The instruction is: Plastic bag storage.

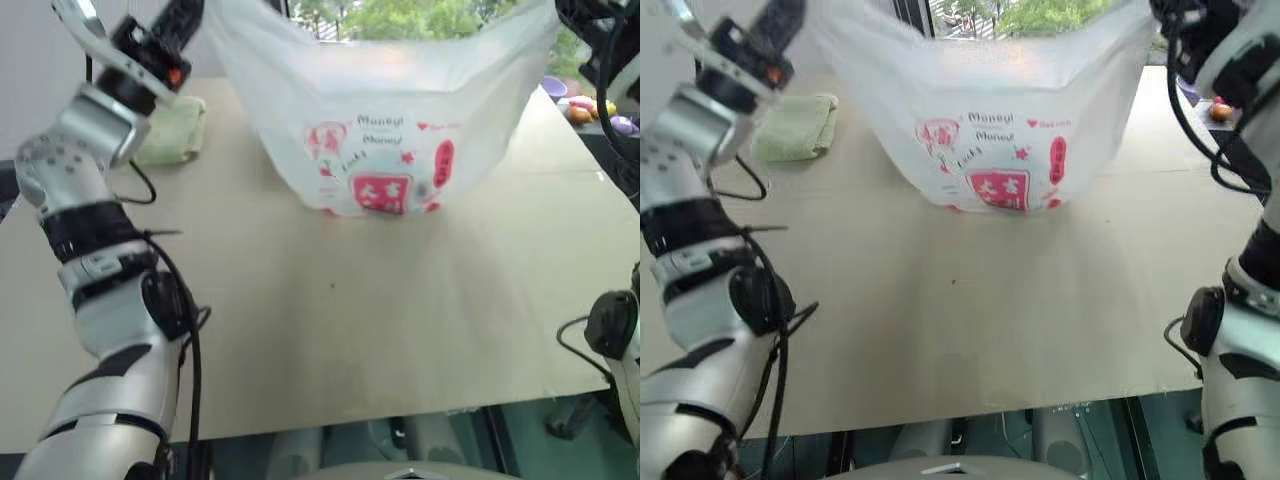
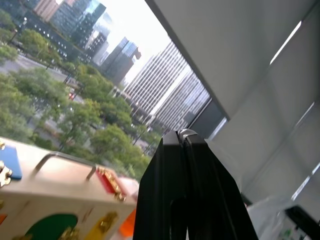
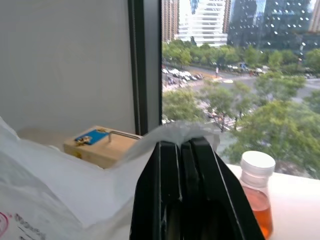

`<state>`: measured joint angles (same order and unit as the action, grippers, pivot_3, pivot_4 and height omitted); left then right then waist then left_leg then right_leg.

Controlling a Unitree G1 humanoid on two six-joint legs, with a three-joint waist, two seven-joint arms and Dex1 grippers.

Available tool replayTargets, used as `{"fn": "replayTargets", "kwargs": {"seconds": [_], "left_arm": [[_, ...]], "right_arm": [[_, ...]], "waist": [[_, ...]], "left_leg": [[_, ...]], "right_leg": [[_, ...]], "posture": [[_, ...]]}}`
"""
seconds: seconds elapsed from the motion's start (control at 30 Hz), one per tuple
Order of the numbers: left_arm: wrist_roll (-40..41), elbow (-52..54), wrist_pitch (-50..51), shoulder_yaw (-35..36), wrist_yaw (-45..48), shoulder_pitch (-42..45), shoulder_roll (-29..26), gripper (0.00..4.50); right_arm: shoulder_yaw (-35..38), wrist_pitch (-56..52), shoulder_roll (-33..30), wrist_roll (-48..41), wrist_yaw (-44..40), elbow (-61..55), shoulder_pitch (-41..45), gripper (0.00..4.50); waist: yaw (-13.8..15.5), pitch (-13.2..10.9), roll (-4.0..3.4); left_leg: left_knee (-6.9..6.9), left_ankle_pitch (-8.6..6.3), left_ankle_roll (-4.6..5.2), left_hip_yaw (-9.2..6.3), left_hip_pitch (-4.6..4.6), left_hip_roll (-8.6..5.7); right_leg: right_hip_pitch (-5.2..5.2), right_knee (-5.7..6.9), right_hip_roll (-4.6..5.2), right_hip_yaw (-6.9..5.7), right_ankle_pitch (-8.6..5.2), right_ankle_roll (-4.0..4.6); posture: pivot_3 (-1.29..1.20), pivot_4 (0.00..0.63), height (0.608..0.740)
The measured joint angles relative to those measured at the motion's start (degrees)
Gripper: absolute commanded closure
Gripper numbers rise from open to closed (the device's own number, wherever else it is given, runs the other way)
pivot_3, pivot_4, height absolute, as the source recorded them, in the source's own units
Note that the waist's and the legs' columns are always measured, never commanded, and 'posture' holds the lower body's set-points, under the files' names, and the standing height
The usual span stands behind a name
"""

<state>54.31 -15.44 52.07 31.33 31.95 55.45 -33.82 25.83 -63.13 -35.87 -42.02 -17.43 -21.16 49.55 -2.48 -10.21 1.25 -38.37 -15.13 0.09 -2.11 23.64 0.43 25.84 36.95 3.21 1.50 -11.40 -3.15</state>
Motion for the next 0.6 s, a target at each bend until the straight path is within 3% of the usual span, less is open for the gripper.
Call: {"fn": "replayTargets", "kwargs": {"seconds": [0.13, 0.17, 0.27, 0.4, 0.6], "left_arm": [[2.0, 22.6, 4.7, -4.6, 1.3, -25.3, -0.6, 4.47], [1.9, 24.3, 5.1, -5.8, 1.3, -29.2, 0.1, 4.47], [-3.6, 30.3, -0.7, -11.9, 2.6, -40.2, 2.7, 4.47], [-10.8, 28.4, -8.2, -16.3, 3.4, -42.5, 3.7, 4.47], [-20.4, 19.4, -16.5, -21.1, 2.0, -38.8, 6.1, 4.47]], "right_arm": [[2.2, -8.2, 0.4, -9.0, -0.2, -20.1, -30.0, 4.50], [1.8, -9.5, 0.6, -10.4, -0.4, -22.3, -34.1, 4.50], [-5.3, -5.6, -6.9, -5.6, -2.4, -31.4, -49.3, 4.50], [-17.1, 4.9, -8.1, 5.4, -3.6, -25.7, -56.3, 4.50], [-27.6, 21.0, -4.8, 21.9, -2.1, -5.4, -49.7, 4.50]], "waist": [[0.5, 0.1, -0.12], [0.6, 0.1, -0.16], [1.4, 0.1, 0.04], [1.7, 0.0, 0.16], [1.5, 0.1, 0.10]], "left_leg": [[0.11, -0.12, 0.17, 0.05, 0.09, -0.02], [0.01, -0.12, 0.17, 0.08, 0.12, -0.09], [-0.27, -0.29, 0.50, 0.16, -0.46, -0.33], [-0.29, -0.28, 0.49, 0.16, -1.93, -0.06], [-0.34, 0.12, 0.49, 0.21, -1.87, 0.07]], "right_leg": [[0.02, -0.15, 0.33, 0.03, -0.08, -0.12], [0.03, -0.14, 0.41, 0.05, -0.09, -0.16], [-0.67, -0.38, 0.41, 0.04, -0.08, -0.24], [-2.17, -0.79, 0.10, -0.01, -0.29, -0.20], [-2.16, -1.04, -0.13, 0.12, 0.46, -0.17]], "posture": [[0.00, 0.150, 0.740], [0.00, 0.150, 0.740], [0.00, 0.150, 0.740], [0.00, 0.150, 0.740], [0.00, 0.150, 0.740]]}}
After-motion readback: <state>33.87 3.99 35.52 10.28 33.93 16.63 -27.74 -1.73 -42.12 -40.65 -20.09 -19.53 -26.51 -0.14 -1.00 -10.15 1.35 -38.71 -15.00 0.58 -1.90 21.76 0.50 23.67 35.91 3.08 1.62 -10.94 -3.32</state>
